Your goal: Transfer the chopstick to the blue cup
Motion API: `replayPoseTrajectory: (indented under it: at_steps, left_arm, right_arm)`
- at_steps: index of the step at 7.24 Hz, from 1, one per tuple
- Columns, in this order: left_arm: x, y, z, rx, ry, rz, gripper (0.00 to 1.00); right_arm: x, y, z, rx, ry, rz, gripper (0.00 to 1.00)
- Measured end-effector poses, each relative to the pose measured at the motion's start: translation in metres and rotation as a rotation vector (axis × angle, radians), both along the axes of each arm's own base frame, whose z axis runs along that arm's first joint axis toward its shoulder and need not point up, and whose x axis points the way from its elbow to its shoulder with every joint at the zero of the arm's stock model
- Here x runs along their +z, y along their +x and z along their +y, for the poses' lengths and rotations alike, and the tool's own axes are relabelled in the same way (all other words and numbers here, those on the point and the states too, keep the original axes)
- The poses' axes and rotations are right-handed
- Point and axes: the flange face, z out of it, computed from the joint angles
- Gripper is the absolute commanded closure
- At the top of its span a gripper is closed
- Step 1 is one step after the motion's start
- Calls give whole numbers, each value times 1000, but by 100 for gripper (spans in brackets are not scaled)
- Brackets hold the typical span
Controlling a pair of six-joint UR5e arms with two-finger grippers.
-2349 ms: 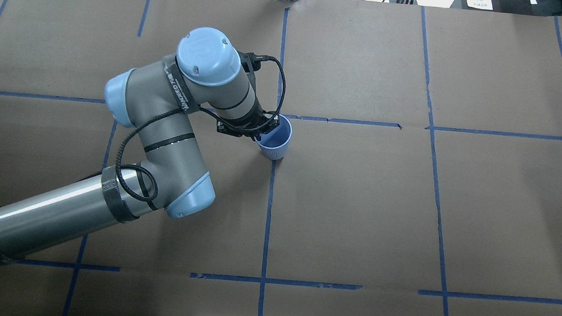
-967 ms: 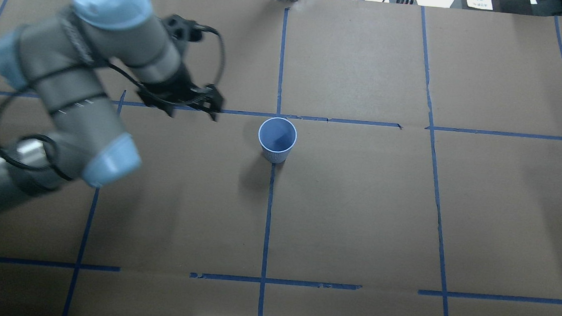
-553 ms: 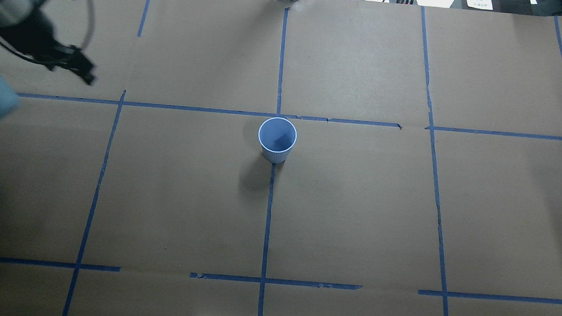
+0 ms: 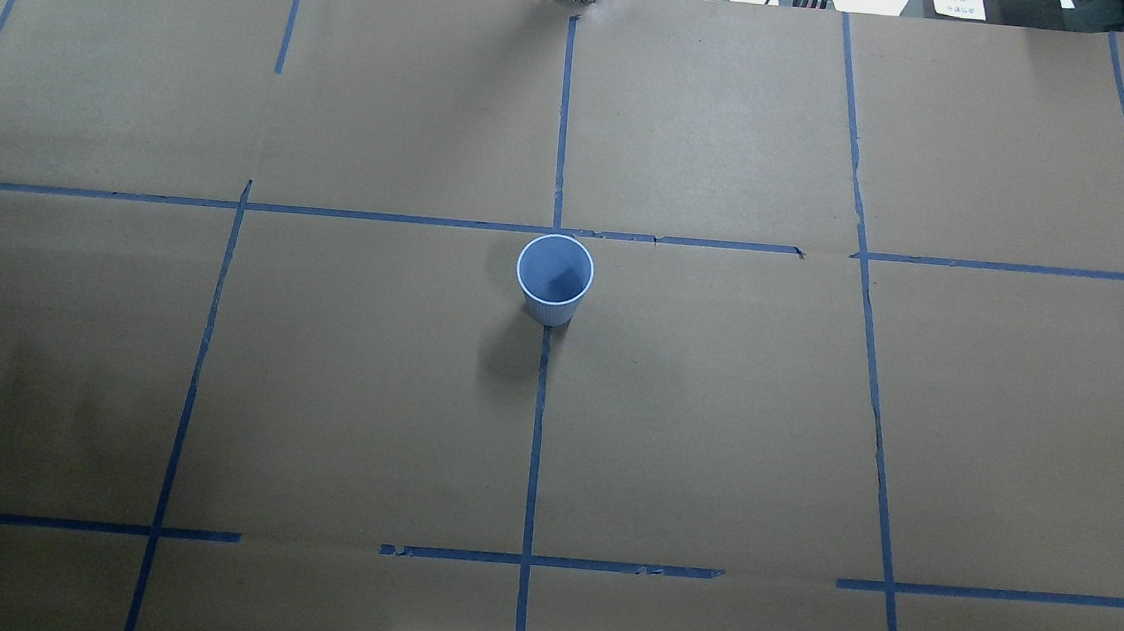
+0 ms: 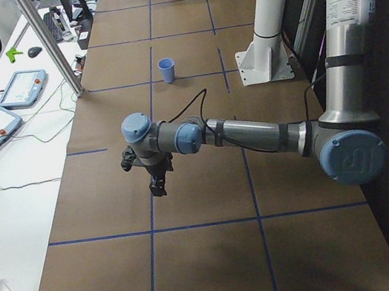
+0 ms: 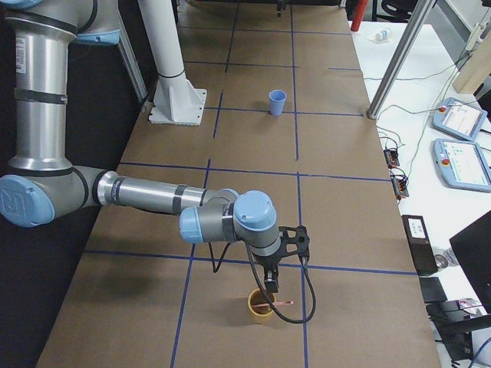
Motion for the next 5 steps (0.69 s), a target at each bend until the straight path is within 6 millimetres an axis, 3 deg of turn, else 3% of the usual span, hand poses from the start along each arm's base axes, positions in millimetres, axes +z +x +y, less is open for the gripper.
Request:
replayPoseTrajectory:
  at_steps: [2,5]
  left_arm:
    - [28,-29,7,-47,-49,-6,0]
    - [28,-33,8,-54,-50,-6,0]
  right_arm:
    - [31,3,-2,26,42,3,0]
    - [48,5,-15,38,48,0,1]
